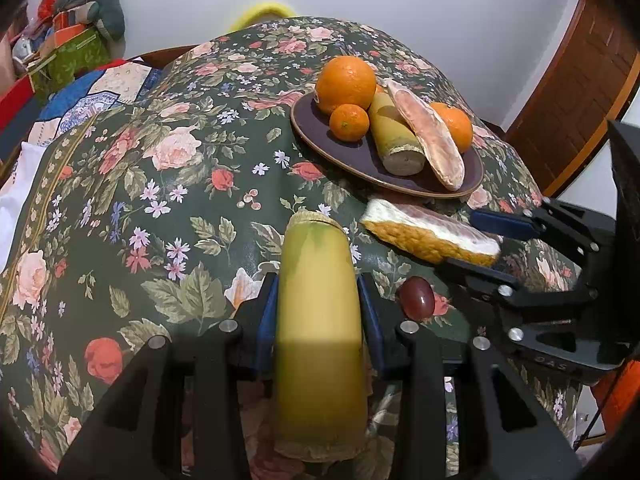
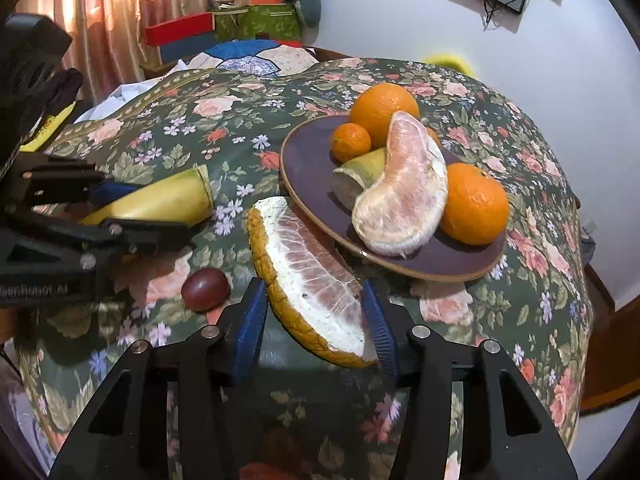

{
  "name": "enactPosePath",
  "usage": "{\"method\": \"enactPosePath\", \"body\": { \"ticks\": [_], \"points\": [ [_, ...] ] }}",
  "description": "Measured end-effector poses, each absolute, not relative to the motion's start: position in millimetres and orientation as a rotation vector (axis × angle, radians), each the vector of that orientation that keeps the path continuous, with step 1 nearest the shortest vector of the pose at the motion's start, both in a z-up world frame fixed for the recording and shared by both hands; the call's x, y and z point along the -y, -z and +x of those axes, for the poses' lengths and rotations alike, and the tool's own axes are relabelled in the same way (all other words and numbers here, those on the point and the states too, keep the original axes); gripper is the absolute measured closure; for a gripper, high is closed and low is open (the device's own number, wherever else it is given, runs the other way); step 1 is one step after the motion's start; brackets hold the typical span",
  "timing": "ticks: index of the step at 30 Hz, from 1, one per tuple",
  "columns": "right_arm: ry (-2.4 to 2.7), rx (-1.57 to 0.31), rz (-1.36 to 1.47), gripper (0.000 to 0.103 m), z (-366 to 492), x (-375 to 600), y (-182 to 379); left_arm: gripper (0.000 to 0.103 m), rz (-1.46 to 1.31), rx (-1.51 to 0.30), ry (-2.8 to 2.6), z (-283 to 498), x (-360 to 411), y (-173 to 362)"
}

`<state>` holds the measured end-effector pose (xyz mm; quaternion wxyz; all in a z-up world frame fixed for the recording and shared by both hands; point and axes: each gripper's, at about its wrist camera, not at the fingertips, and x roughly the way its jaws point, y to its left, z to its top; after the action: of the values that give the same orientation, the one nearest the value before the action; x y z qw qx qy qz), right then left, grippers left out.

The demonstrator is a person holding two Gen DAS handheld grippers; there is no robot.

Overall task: Organize fruits
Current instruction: 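Close the left gripper on the cylinder while the right gripper grasps and lifts the pomelo wedge, then carry the cylinder with the left gripper while the right gripper carries the pomelo wedge to the plate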

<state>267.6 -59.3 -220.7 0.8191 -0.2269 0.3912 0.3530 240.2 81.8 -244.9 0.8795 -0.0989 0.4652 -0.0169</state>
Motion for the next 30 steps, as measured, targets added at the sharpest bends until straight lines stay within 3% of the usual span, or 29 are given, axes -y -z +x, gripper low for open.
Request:
{"method": "enactPosePath", "body": {
  "ticks": [16, 25, 30],
  "points": [
    [-0.575, -0.915, -0.379, 0.057, 253.4, 141.8, 212.7, 0.065, -0.209, -0.975, 0.036, 242.9, -71.2, 243.2],
    [-0.613, -0.925, -0.369, 0.056, 258.4, 132.9, 212.8, 0.065, -0.218, -0.967, 0.039, 242.3, -64.3, 243.9],
    [-0.611, -0.938, -0.339, 0.047, 270.6, 128.2, 225.5, 0.065, -0.2, -0.959, 0.042, 242.3, -63.4, 244.9]
  ]
}}
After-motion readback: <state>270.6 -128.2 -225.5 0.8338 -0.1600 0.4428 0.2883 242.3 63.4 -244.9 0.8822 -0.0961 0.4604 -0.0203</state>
